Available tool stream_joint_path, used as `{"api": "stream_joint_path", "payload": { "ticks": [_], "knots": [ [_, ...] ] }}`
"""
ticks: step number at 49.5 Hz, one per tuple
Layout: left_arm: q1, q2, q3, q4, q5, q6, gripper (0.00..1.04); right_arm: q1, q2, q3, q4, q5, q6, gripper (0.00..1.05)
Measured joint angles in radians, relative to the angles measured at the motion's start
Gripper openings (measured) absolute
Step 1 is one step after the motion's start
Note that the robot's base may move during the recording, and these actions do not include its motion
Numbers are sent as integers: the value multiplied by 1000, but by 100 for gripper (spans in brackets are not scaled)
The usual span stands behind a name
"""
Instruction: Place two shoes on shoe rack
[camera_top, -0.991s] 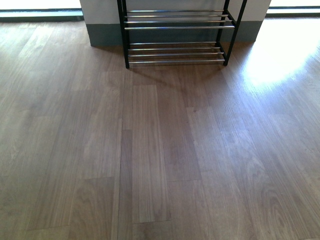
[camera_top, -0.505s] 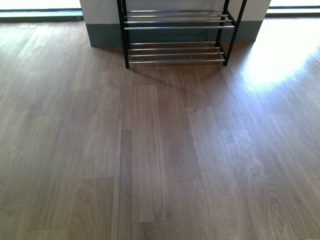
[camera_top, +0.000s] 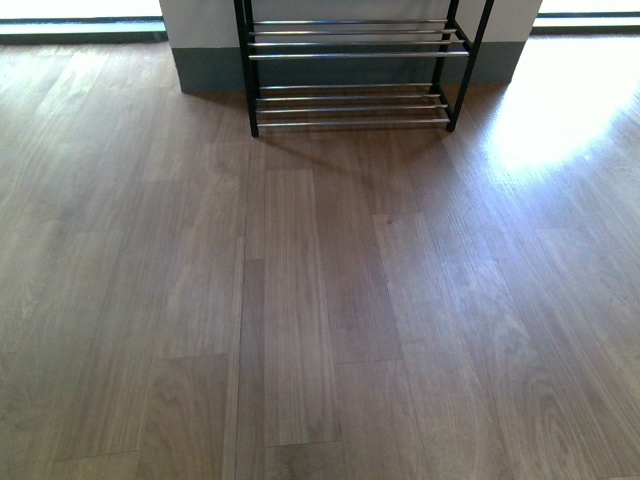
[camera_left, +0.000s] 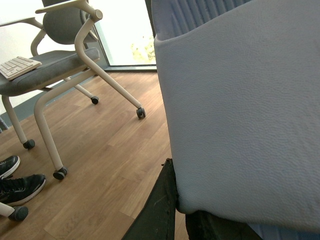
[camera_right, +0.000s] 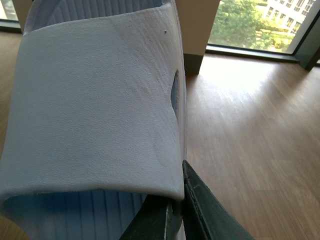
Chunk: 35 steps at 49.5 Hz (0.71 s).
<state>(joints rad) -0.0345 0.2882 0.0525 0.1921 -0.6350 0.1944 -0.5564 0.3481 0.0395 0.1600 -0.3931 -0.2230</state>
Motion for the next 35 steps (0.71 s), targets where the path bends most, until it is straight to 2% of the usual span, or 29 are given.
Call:
{"api": "stream_joint_path", "payload": {
  "ticks": [35],
  "knots": [
    [0, 0, -1, 1, 0, 0, 2, 0, 0, 0, 0, 0, 0, 2]
  ]
}}
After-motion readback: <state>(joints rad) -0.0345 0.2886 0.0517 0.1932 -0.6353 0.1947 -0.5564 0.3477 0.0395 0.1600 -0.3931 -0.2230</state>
